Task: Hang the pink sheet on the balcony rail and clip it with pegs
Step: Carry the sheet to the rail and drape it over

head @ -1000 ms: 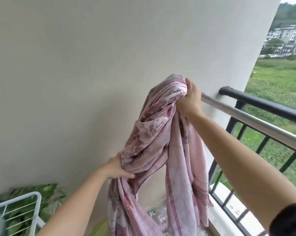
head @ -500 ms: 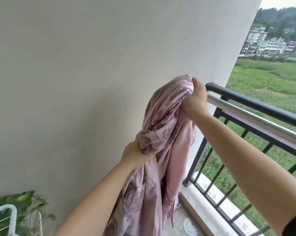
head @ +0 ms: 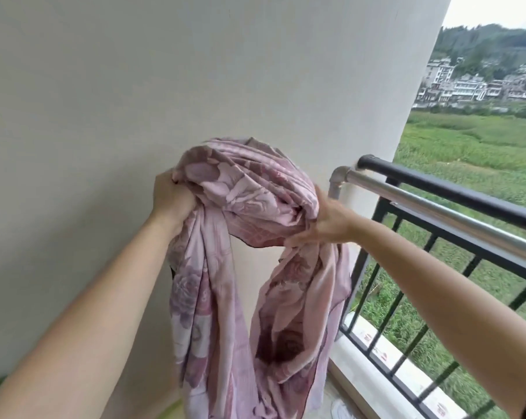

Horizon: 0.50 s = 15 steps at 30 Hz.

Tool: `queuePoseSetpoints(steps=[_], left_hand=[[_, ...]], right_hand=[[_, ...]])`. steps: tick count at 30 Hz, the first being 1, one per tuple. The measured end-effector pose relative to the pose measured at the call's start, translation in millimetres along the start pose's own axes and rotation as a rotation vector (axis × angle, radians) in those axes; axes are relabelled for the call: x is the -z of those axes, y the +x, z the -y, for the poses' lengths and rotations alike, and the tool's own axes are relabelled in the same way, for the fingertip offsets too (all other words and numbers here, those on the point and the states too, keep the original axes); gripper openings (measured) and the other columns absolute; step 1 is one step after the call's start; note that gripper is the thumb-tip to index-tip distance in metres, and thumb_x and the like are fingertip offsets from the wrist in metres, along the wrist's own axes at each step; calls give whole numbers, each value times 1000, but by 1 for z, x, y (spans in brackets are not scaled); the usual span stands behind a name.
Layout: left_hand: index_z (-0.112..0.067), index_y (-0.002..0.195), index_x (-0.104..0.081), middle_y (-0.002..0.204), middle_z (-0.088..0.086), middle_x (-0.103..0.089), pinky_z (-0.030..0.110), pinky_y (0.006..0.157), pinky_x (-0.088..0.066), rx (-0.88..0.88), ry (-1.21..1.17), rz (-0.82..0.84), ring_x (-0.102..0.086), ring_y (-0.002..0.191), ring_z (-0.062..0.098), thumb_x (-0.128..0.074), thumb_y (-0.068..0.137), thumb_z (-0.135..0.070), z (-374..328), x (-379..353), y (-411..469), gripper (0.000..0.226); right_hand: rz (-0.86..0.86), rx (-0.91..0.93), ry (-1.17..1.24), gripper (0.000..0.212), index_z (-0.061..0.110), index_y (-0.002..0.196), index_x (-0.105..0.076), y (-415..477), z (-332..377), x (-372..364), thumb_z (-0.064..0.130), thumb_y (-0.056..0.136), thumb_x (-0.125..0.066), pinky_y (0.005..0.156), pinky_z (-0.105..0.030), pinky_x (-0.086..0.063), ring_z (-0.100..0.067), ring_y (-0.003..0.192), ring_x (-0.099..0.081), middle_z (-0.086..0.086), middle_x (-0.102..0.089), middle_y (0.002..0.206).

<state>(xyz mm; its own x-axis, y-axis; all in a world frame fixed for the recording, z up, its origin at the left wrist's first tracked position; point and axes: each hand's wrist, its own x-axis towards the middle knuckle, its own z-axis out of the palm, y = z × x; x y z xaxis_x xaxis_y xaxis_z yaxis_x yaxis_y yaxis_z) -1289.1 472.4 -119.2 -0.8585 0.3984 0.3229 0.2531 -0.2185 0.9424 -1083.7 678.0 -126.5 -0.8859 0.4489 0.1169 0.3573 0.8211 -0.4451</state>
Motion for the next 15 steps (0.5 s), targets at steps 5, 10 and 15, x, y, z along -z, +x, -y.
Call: queuePoseSetpoints(steps=[5, 10, 15], left_hand=[[4, 96, -69, 99, 38, -65, 72, 85, -47, -240, -105, 364, -62, 95, 57, -54, 78, -10, -57, -39, 0, 27], [8, 94, -67, 95, 36, -66, 66, 83, -51, -310, -77, 278, -66, 91, 49, -55, 77, -10, -73, -38, 2, 28], [-8, 81, -69, 75, -2, -66, 34, 66, -49, -360, 180, 2, -56, 71, 11, -56, 68, -5, -67, -10, 10, 18]], right_hand=[[153, 127, -59, 73, 32, 126, -63, 6, 35, -54, 54, 60, -86, 105, -24, -42, -9, 108, -54, 10, -62, 123], [66, 200, -318, 30, 16, 112, -67, 37, 50, -33, 29, 85, -66, 97, -30, -47, -20, 103, -57, -2, -64, 110], [-253, -14, -403, 32, 16, 120, -66, 82, 50, 33, 29, 94, -52, 90, -36, -52, -31, 109, -64, -9, -68, 118]])
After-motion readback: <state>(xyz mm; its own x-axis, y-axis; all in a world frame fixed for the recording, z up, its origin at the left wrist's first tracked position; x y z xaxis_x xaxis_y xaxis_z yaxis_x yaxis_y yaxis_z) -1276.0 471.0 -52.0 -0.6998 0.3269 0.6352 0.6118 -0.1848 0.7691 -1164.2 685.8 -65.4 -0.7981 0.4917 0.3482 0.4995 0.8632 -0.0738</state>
